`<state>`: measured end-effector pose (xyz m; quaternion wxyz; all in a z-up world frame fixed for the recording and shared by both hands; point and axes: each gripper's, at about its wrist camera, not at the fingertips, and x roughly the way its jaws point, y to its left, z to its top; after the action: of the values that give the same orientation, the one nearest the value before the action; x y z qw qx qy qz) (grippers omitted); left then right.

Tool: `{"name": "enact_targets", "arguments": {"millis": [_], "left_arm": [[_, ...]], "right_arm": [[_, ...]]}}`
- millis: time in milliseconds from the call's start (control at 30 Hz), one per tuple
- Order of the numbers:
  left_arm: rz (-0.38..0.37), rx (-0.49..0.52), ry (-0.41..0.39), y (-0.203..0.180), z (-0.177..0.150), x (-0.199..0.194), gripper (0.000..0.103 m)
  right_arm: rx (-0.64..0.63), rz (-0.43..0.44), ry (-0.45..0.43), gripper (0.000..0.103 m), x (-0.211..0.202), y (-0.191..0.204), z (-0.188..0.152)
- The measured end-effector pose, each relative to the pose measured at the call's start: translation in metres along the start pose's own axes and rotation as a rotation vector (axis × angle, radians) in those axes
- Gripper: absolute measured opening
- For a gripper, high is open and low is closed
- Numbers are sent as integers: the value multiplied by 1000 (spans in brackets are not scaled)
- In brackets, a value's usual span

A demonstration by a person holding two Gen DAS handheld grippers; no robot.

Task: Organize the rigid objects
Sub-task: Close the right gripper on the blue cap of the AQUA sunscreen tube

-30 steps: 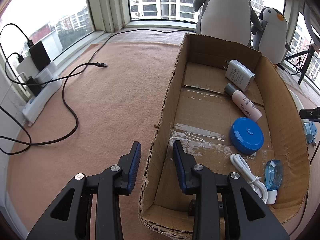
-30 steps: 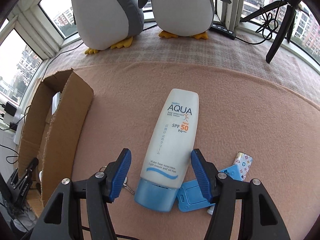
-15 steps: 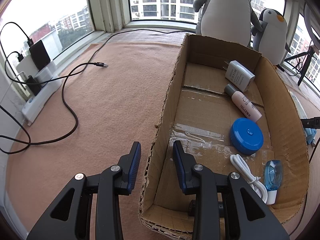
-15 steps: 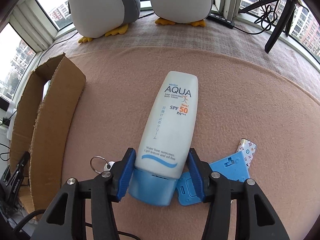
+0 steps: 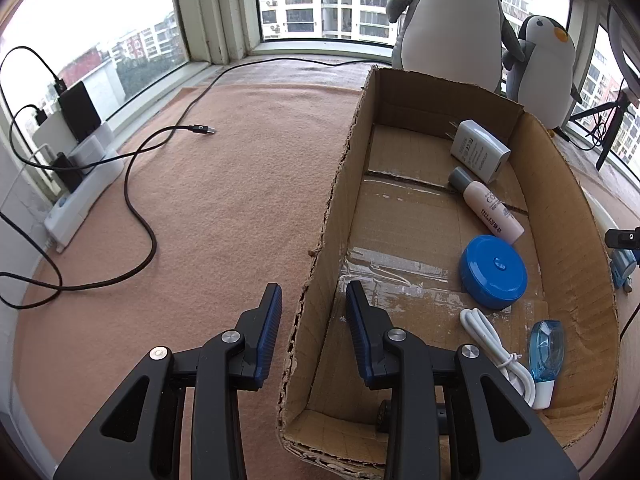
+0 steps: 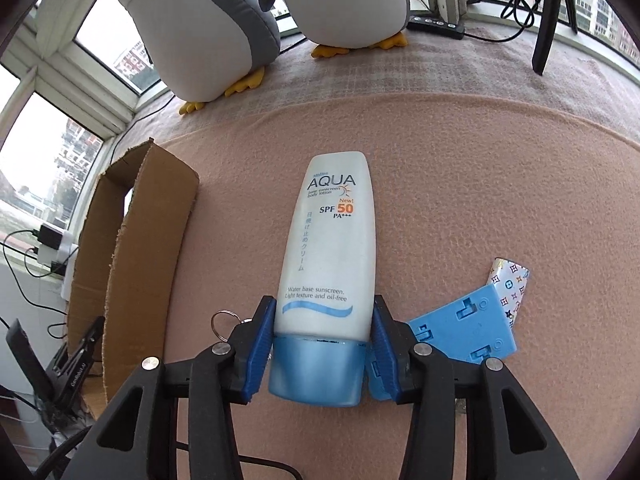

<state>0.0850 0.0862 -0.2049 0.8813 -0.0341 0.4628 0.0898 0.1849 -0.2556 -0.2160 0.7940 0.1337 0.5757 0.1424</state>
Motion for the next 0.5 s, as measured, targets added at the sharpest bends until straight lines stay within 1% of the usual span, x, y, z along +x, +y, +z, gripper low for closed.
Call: {"name": "enact_targets", "arguments": {"millis": [200, 300, 333, 400, 500], "left_arm": [[0, 1, 0, 1, 0, 0, 31], [1, 1, 0, 1, 0, 0, 31], [1, 1, 0, 0, 0, 0, 31], [0, 1, 0, 1, 0, 0, 31], [0, 1, 0, 1, 0, 0, 31]], "right_arm": [[141, 165, -12, 42, -7, -18, 0], [174, 211, -28, 41, -14, -21, 0], [176, 212, -30, 41, -15, -21, 1], [165, 172, -33, 41, -15, -20, 2], [89, 106, -29, 41, -12, -12, 0]]}}
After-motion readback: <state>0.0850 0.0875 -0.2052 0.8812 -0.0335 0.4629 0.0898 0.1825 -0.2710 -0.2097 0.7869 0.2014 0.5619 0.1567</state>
